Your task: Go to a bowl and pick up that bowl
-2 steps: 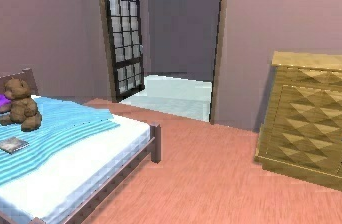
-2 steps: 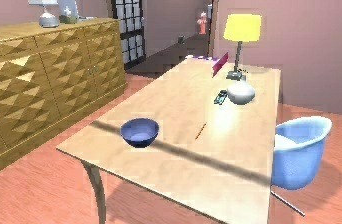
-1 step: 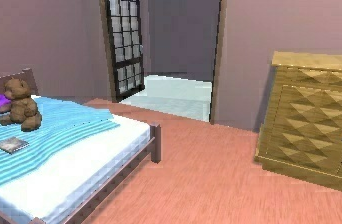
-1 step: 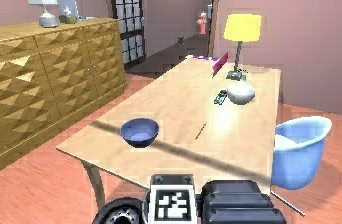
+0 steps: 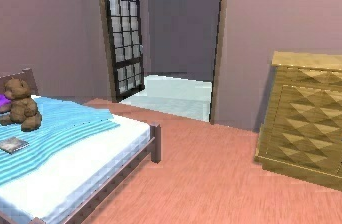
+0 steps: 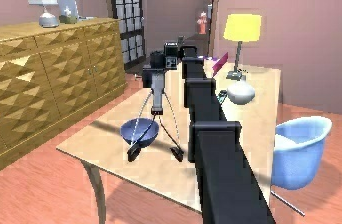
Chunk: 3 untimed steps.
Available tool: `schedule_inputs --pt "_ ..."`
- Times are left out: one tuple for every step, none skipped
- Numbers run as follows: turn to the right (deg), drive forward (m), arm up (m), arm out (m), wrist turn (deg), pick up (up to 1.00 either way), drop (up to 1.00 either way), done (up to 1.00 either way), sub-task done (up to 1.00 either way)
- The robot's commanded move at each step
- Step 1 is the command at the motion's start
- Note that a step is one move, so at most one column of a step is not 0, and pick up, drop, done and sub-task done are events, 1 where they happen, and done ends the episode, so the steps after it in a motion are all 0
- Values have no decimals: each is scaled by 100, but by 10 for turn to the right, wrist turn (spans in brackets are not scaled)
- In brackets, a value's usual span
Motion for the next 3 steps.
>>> schedule_inputs --pt "0 0 0 0 450 0 0 0 0" --pt "0 0 0 0 450 0 0 0 0" --pt "0 0 0 0 450 0 0 0 0"
